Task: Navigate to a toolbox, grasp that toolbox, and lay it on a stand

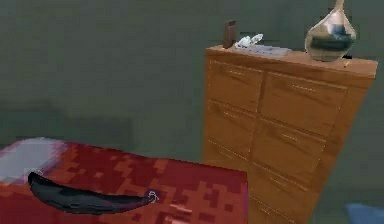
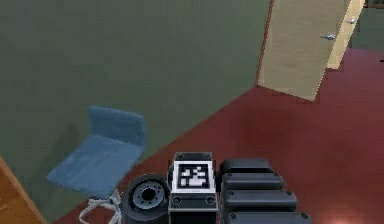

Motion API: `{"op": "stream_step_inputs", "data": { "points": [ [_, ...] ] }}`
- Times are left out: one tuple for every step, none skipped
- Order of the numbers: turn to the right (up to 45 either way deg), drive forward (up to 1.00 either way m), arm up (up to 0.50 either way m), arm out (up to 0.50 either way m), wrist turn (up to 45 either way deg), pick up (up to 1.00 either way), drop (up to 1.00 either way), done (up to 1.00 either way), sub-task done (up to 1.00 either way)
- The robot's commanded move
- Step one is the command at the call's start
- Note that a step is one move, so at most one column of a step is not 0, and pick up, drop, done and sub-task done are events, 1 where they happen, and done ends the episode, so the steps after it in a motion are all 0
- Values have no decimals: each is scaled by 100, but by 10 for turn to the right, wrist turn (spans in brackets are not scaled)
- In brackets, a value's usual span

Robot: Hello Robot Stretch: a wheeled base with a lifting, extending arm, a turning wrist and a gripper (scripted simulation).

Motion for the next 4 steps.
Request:
{"op": "stream_step_inputs", "data": {
  "points": [
    [-450,0,0,0,0,0,0,0,0],
    [-120,0,0,0,0,0,0,0,0],
    [-450,0,0,0,0,0,0,0,0],
    [-300,0,0,0,0,0,0,0,0]
  ]
}}
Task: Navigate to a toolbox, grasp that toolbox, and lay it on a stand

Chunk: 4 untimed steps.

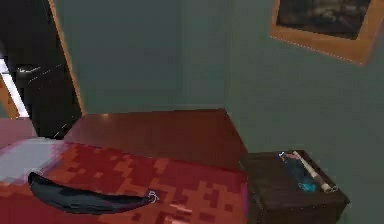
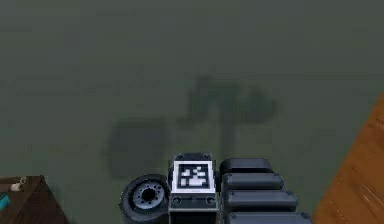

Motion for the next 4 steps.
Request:
{"op": "stream_step_inputs", "data": {
  "points": [
    [0,100,0,0,0,0,0,0,0],
    [60,0,0,0,0,0,0,0,0],
    [0,5,0,0,0,0,0,0,0],
    [450,0,0,0,0,0,0,0,0]
  ]
}}
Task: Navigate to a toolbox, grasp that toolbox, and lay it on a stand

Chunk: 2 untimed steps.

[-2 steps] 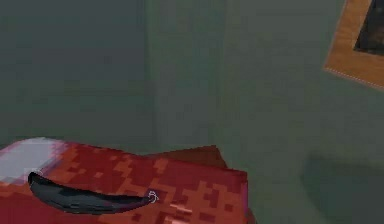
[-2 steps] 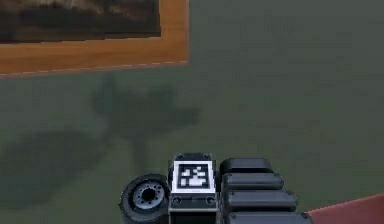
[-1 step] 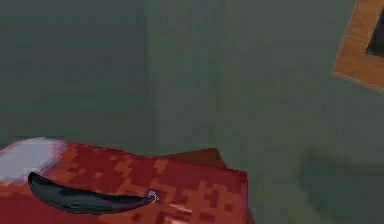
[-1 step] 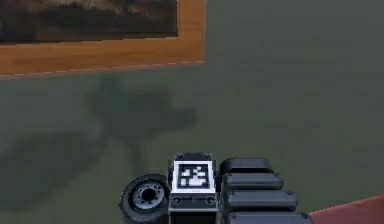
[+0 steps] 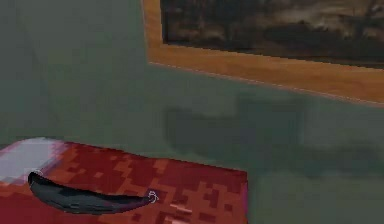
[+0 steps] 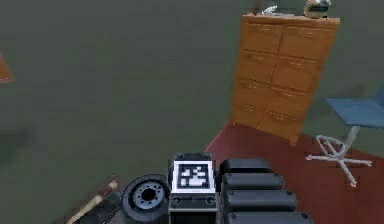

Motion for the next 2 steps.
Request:
{"op": "stream_step_inputs", "data": {
  "points": [
    [0,45,0,0,0,0,0,0,0],
    [-450,0,0,0,0,0,0,0,0]
  ]
}}
